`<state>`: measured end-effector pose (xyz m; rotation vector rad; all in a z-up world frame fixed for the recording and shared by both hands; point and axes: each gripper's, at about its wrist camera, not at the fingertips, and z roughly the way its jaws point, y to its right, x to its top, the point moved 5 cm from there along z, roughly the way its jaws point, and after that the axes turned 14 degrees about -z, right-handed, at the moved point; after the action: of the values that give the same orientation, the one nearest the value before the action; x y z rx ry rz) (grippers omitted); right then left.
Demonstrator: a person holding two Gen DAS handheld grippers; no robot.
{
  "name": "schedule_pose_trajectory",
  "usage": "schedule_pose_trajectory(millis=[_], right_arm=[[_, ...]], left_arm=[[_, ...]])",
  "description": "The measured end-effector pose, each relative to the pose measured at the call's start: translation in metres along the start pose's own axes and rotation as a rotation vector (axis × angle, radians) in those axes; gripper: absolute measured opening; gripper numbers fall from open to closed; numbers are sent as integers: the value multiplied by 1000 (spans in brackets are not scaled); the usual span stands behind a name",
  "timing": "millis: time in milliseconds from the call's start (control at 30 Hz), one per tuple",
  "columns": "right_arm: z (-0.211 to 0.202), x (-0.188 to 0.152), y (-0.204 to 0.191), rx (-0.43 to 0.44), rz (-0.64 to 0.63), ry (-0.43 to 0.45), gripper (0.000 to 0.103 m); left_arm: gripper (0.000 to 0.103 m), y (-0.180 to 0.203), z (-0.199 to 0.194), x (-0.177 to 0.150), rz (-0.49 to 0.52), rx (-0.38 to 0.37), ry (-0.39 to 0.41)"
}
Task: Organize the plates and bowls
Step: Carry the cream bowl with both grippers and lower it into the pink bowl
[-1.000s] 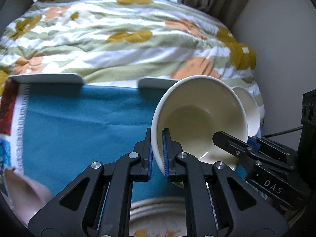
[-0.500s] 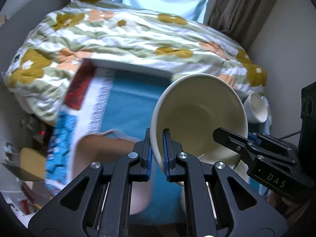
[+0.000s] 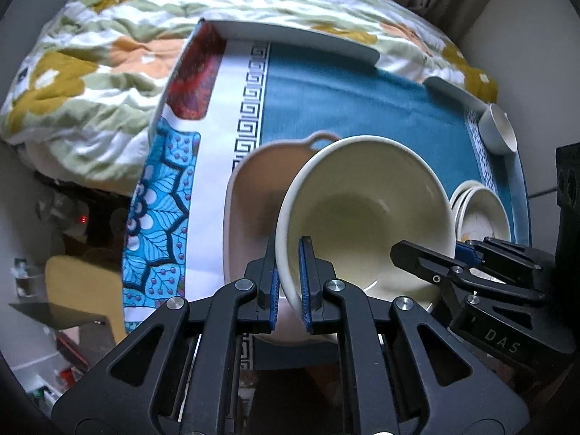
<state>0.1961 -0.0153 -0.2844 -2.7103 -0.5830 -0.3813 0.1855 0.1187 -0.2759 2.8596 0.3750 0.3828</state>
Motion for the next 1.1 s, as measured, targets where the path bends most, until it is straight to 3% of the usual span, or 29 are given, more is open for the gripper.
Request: schedule_pose_trajectory(millis=[433,1100], right_arm=[[22,0,0,-25,-7,-71,23],[25,1,-1,-70,-39,-105,23]], left_arm=[[8,-8,30,5,14,31,-66],[15,-3,37,3,49,122,-70]])
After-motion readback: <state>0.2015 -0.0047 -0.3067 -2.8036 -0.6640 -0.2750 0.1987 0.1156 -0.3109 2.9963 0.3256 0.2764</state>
